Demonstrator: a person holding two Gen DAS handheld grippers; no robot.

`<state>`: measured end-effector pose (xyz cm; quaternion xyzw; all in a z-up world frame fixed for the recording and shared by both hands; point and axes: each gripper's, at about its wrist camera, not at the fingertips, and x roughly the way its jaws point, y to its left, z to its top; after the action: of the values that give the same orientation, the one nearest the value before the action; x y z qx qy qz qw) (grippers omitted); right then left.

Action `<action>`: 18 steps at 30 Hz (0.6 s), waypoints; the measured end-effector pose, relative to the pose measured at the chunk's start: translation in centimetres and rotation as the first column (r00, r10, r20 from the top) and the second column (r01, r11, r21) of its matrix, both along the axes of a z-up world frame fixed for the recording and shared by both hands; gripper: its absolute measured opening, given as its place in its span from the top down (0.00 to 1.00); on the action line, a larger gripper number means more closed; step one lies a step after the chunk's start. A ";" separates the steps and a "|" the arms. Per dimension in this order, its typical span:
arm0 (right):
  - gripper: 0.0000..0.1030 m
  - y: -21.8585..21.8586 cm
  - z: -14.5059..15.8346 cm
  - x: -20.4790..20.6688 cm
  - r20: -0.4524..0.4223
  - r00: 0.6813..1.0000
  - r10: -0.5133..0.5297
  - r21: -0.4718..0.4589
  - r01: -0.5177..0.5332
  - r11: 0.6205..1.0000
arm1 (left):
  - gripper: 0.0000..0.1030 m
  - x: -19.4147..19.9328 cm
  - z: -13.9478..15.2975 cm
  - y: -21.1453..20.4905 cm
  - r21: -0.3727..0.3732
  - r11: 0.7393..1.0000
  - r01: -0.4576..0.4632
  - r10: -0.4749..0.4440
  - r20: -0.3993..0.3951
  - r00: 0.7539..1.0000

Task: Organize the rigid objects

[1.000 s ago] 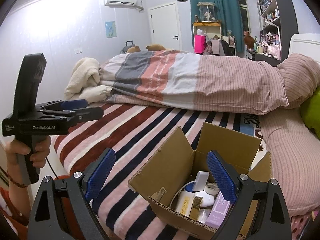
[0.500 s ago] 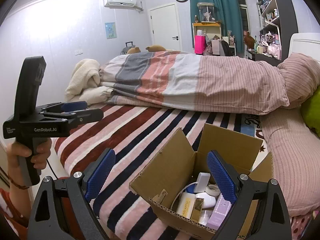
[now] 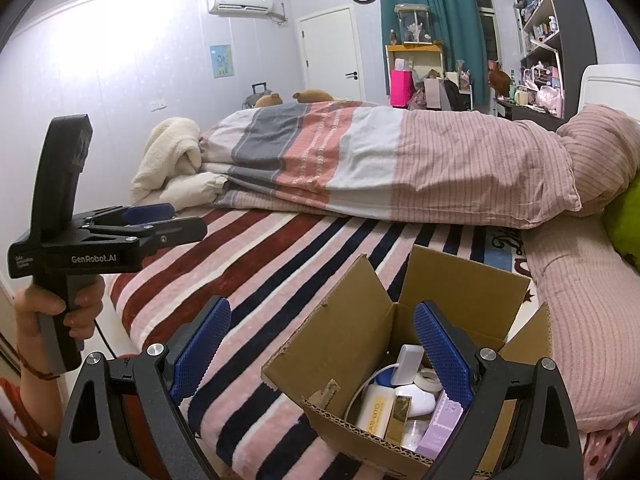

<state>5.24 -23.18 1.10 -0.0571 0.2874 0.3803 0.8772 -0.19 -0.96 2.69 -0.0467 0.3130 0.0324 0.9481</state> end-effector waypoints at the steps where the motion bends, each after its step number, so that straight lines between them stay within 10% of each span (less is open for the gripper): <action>1: 0.10 0.0 0.0 0.0 0.000 1.000 0.000 0.001 0.000 1.000 | 0.14 0.0 0.0 0.0 0.001 1.000 0.000 0.000 0.002 1.000; 18: 0.10 0.2 -0.1 -0.1 0.000 1.000 -0.005 0.001 0.005 1.000 | 0.14 0.1 0.0 0.3 0.001 1.000 -0.001 0.001 0.003 1.000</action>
<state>5.14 -23.01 1.02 -0.0561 0.2875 0.3782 0.8782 -0.14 -0.67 2.68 -0.0463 0.3113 0.0329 0.9486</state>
